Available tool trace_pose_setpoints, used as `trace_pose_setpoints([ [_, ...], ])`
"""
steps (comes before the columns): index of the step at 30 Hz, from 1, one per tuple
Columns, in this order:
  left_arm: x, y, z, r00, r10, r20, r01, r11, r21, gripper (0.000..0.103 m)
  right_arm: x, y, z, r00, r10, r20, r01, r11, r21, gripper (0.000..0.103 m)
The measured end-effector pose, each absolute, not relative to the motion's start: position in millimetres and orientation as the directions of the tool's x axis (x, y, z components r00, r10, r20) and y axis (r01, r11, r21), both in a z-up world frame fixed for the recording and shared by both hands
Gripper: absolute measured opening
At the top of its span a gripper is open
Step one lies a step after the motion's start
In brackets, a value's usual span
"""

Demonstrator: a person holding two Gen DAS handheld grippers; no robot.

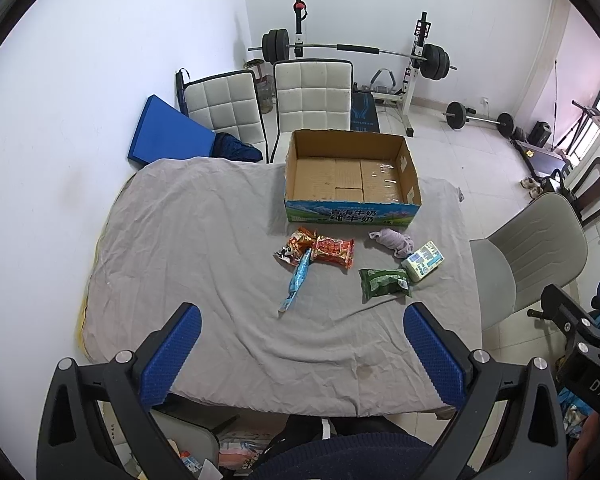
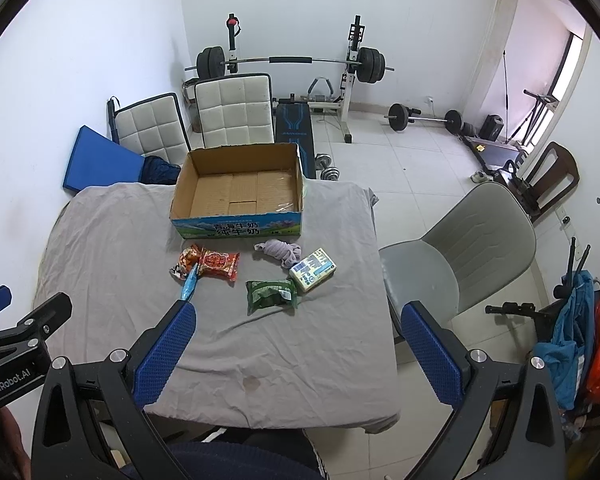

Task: Organize soft objects

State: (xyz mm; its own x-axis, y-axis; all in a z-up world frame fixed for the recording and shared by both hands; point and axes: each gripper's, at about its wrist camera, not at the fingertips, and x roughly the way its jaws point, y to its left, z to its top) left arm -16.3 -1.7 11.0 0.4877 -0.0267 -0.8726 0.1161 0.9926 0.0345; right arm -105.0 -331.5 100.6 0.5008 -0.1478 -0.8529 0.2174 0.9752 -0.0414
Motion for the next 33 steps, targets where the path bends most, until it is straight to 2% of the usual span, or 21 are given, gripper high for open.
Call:
trace_pose_setpoints([
  [33, -11.7, 0.0, 12.8, 0.502, -0.042, -0.864, 0.12, 0.993, 0.021, 0.103, -106.2, -333.4, 92.9, 0.52, -0.135, -0.844, 0.217, 0.976, -0.023, 0.103],
])
